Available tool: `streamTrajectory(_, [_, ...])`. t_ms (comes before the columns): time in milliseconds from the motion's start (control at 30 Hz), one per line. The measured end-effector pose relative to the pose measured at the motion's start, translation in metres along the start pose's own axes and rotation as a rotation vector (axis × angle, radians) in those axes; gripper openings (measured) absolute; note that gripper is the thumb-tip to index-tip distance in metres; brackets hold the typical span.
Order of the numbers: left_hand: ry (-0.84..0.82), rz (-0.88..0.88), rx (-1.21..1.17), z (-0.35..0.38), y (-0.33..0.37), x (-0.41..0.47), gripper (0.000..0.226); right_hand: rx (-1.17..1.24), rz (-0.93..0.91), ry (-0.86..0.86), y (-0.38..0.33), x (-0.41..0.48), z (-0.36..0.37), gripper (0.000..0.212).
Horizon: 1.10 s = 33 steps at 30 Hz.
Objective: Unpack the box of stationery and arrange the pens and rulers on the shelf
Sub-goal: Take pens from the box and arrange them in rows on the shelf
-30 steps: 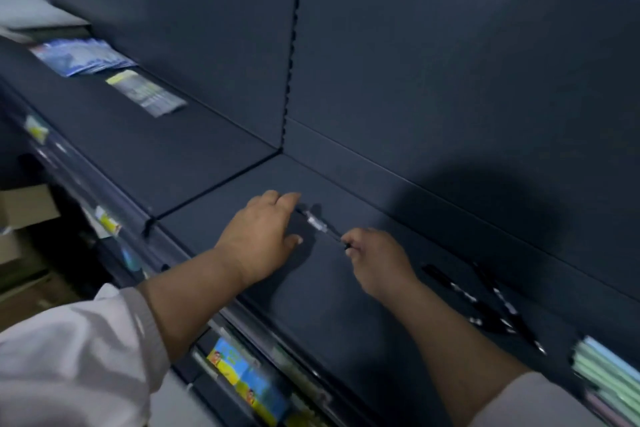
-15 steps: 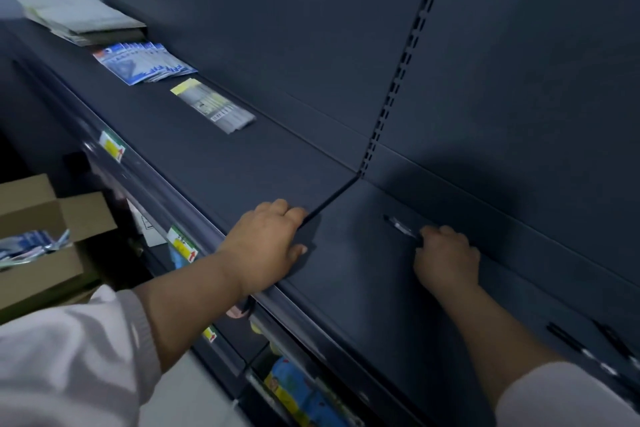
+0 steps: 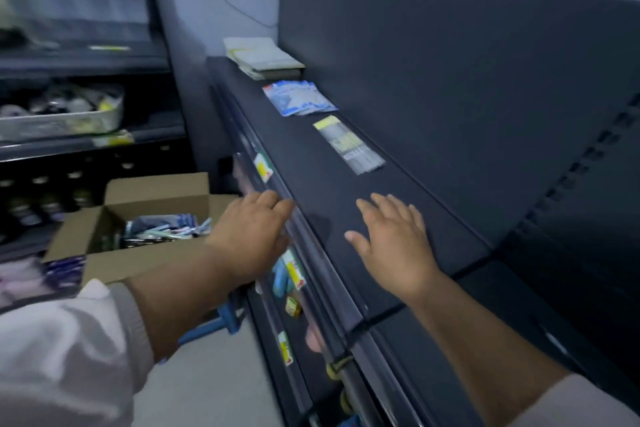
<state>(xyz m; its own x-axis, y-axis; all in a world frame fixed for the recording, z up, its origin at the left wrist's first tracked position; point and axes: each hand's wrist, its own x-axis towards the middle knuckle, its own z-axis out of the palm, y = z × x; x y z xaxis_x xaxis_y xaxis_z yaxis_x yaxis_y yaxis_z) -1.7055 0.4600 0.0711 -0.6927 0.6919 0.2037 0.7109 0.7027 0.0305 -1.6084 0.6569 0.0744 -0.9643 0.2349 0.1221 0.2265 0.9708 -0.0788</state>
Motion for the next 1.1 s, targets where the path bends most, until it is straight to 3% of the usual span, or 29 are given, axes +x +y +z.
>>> streamTrajectory(267, [-0.02,-0.403,0.046,-0.007,-0.117,-0.051,0.054,0.046,-0.312,-0.089,-0.107,0.073,0.013,0.064])
streamTrajectory(467, [-0.039,-0.541,0.064,-0.001,-0.212,-0.078,0.051,0.063,-0.46,-0.151,-0.2,0.127,0.048,0.062])
streamTrajectory(800, [-0.199,-0.543,-0.009,0.038,-0.385,-0.062,0.054,0.126,-0.336,-0.364,-0.32,0.237,0.137,0.059])
streamTrajectory(1100, [-0.372,-0.465,-0.071,0.118,-0.477,-0.018,0.05,0.089,-0.266,-0.489,-0.365,0.311,0.229,0.055])
